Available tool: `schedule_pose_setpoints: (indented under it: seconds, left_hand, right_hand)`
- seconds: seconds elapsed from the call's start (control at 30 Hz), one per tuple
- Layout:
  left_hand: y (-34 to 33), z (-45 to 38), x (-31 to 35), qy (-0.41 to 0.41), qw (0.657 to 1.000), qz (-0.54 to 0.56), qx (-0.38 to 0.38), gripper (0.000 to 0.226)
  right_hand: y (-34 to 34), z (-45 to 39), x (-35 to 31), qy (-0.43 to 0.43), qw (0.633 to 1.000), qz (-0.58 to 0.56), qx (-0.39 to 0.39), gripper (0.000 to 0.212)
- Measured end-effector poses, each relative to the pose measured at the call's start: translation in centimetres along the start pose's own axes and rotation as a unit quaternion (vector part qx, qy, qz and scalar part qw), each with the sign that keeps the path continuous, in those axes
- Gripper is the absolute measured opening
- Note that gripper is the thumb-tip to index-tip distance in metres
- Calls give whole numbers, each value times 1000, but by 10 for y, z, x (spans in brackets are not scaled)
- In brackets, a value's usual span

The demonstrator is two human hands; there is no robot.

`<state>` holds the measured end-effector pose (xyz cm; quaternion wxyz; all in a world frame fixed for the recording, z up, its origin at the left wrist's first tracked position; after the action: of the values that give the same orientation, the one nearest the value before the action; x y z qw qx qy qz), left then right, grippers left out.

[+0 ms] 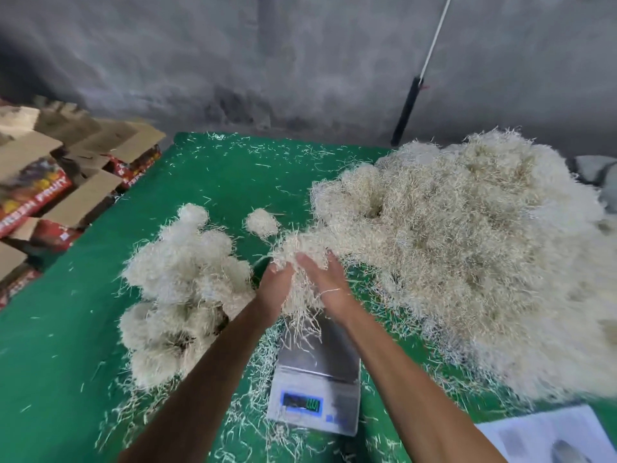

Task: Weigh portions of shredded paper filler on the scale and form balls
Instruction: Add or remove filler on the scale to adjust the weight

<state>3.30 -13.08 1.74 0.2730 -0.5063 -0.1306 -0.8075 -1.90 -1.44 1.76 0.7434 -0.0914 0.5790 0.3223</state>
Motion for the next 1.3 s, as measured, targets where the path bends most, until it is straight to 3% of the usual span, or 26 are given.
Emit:
schedule_pose_setpoints:
  seconds: [0.07,0.13,0.2,0.37,0.5,0.57,0.63,0.77,0.83,0.9,1.0,1.1,1.23,1.3]
  left_hand:
    - [5,4,-13,9,1000,2,-2,62]
    - [8,9,-25,-7,998,-3,-68,54]
    - [13,15,-37,-16,994,7,-105,46]
    - [25,17,-67,66,988,115,-74,37]
    - [34,12,-83,91,993,76,3,29]
    - [34,8,-87,79,994,63,31,18]
    - [36,8,-89,49,997,35,55,12]
    - [36,13,-88,-52,996,-46,54,13]
    - [35,13,-87,-79,995,-59,31,32]
    - [26,13,-85,-97,992,-77,-32,48]
    - [16,17,-89,-117,971,-176,-108,29]
    - [26,16,-95,-150,960,-229,-63,4]
    - [38,20,-94,-212,926,-313,-23,40]
    - [42,20,-91,-198,941,-273,-24,44]
  right_hand:
    - [11,8,4,23,999,-10,48,118]
    - [26,12,2,53,992,27,116,95]
    - [36,16,5,46,982,72,166,91]
    - [40,37,24,80,946,199,243,88]
    - [36,39,50,48,933,305,185,90]
    - [28,39,61,61,884,448,122,90]
    - [25,42,69,80,850,514,84,91]
    - [50,55,65,112,911,356,175,82]
    - [58,58,58,135,914,330,193,78]
    - [56,55,59,149,914,348,145,83]
    - [47,55,73,138,924,351,68,82]
    - [51,55,84,94,953,270,102,74]
    - [59,57,88,97,940,285,163,41]
    - [61,59,85,105,930,296,191,31]
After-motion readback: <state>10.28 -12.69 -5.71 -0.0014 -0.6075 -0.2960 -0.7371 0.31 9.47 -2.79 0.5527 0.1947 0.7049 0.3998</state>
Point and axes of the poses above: each hand's wrist, its own z-axis away from the middle knuckle, its own y-axis out of the back of the hand, x = y × z, the point moved 7 cm from there along -z, towards the middle knuckle, and after that the axes turned 9 degrees about z, right-handed, at the moved point
